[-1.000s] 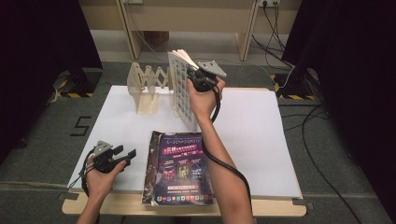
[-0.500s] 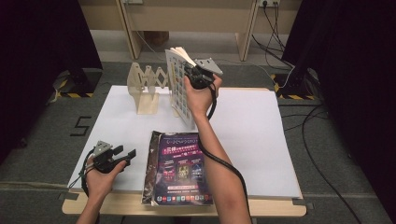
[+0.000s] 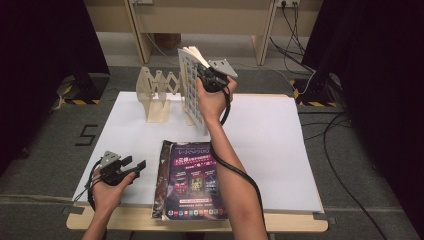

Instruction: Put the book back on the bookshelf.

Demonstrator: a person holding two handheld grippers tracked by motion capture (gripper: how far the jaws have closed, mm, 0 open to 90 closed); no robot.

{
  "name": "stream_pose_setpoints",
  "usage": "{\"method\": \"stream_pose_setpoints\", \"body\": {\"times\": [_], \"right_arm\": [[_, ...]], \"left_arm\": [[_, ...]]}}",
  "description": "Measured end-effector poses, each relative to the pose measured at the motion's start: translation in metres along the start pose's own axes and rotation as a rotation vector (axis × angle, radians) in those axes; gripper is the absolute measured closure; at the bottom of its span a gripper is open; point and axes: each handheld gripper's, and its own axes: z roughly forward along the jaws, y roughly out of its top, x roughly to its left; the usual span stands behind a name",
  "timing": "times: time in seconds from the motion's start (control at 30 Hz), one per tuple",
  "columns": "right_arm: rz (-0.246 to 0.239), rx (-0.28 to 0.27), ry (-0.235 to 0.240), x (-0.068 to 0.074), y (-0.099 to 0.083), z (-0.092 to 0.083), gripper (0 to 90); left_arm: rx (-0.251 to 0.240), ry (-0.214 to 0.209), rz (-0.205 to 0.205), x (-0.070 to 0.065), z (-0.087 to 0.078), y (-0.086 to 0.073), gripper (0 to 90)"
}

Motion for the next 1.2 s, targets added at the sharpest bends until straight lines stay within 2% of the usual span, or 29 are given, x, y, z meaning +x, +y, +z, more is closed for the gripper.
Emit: {"method": "stream_pose_setpoints", "body": {"times": [0.07, 0.73, 0.97, 1.1, 1.2], "right_arm": [[-0.012, -0.001, -0.003, 0.000, 0.000, 0.002, 74.6], [-0.005, -0.022, -0.013, -0.001, -0.002, 0.018, 74.6], [-0.010, -0.015, -0.024, -0.001, -0.010, 0.023, 74.5], [-0.024, -0.039, -0.027, -0.001, -0.017, 0.020, 74.3], [-0.031, -0.028, -0.027, 0.000, -0.020, 0.019, 74.2]], "left_arm": [[-0.006, -0.001, 0.001, 0.000, 0.000, 0.000, 35.6], [-0.005, 0.001, -0.002, 0.001, 0.000, 0.000, 35.8], [-0.003, -0.001, 0.001, 0.002, 0.000, 0.000, 35.8], [-0.003, 0.000, 0.002, 0.002, 0.000, 0.000, 35.8], [-0.002, -0.001, 0.002, 0.001, 0.000, 0.000, 35.8]]}}
